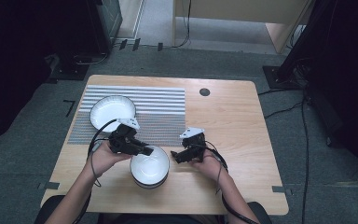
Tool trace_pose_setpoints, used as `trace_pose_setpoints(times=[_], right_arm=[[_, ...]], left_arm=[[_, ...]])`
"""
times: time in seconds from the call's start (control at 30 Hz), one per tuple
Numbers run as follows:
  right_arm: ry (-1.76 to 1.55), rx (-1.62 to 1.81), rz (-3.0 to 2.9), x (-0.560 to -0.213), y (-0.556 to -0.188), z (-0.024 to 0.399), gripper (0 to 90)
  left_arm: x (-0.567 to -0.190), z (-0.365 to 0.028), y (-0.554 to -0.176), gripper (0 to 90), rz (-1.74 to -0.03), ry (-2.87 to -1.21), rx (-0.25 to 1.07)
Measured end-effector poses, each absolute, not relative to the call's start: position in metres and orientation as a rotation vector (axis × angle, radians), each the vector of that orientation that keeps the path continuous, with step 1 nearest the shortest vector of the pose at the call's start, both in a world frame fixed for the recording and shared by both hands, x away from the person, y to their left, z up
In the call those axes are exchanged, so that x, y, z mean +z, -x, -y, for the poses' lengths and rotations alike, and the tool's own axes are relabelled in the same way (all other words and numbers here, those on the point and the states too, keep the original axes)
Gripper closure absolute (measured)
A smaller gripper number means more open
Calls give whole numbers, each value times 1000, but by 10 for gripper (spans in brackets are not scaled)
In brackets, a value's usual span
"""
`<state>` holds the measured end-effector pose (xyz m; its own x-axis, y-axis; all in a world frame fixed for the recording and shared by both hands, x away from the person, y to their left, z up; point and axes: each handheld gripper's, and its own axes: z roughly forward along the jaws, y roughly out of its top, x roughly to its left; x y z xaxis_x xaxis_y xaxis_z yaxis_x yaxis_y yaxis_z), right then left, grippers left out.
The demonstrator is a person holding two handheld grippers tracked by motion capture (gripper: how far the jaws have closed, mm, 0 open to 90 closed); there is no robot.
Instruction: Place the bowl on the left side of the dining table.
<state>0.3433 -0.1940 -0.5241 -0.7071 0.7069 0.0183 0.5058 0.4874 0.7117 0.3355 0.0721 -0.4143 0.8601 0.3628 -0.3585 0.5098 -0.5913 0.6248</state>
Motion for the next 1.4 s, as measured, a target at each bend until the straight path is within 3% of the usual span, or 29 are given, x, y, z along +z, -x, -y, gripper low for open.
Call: trace_pose_setpoints(times=[1.4], right_arm=[[-1034,1041,-2458,-524,-343,194,0]], left_arm=[[-393,-102,-338,771,-673,-2222,-239]])
